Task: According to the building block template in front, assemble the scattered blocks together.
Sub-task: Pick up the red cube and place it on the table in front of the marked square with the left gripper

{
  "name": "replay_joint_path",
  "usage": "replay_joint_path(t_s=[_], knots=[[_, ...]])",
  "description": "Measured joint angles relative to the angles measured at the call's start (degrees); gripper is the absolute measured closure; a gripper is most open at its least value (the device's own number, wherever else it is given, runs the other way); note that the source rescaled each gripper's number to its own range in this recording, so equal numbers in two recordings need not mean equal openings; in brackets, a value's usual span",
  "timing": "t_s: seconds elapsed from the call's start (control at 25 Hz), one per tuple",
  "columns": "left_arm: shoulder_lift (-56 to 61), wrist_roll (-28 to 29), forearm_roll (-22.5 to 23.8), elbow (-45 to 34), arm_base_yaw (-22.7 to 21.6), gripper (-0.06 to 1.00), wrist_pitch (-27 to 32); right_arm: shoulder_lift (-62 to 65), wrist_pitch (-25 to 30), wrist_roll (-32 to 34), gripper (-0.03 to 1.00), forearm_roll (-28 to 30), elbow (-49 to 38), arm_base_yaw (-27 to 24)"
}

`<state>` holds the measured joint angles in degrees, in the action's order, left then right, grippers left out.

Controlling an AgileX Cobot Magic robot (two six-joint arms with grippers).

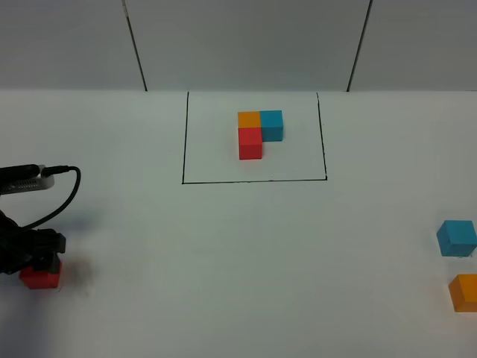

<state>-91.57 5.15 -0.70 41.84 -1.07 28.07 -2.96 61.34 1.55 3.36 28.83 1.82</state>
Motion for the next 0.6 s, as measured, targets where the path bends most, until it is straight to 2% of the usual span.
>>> replay_joint_path(t_s=[0.6], knots=[[-6.71,0.0,-1.55,-0.3,0.37,0.02,-6.61,0.0,0.0,0.0,0.97,0.0,0.0,0.0]])
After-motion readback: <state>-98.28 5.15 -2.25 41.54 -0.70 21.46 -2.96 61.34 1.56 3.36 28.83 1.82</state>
